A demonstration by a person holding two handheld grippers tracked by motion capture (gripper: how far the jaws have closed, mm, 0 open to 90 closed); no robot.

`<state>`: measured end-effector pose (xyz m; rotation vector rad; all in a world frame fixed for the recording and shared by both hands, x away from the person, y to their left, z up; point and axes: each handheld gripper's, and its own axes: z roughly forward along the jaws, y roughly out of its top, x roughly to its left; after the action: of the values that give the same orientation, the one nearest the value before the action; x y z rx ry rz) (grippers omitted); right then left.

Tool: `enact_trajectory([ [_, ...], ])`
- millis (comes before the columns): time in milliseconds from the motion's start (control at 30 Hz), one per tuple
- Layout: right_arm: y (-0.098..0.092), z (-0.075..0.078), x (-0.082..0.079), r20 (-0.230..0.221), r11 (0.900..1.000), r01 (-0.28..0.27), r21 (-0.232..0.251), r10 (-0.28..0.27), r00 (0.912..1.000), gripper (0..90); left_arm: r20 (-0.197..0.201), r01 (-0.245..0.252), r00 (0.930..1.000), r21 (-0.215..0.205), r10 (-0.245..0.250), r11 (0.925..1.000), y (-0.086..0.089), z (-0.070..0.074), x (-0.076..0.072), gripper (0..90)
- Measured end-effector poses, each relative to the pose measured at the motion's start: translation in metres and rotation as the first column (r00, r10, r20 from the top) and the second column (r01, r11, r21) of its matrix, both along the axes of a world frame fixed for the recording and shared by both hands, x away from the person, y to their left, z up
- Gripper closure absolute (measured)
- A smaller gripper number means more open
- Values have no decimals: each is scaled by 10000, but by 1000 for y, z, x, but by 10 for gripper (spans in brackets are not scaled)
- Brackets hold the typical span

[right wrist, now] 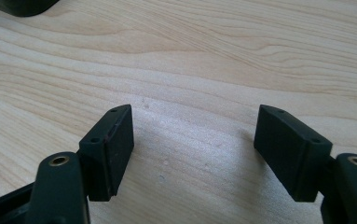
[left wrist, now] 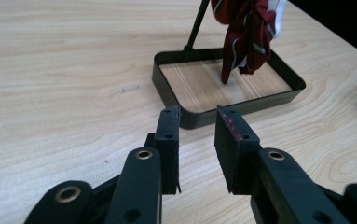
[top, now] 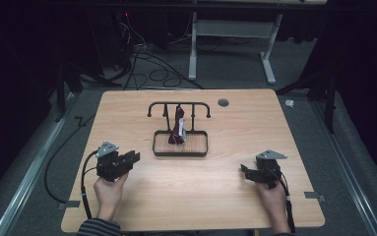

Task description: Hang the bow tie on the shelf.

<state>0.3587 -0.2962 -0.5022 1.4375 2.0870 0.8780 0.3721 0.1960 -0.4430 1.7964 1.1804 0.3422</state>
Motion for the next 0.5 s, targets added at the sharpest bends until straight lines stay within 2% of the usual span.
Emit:
enact_trajectory([
  [367, 0, 0, 0, 3, 10000, -2, -2, 2, 10000, 297, -392, -176, 9991, 273, 186, 9995, 0, -20, 1, 684],
  [500, 0, 0, 0, 1, 10000, -4, -3, 4, 10000, 297, -559, -241, 9980, 651, 278, 9976, -2, -29, 3, 649],
])
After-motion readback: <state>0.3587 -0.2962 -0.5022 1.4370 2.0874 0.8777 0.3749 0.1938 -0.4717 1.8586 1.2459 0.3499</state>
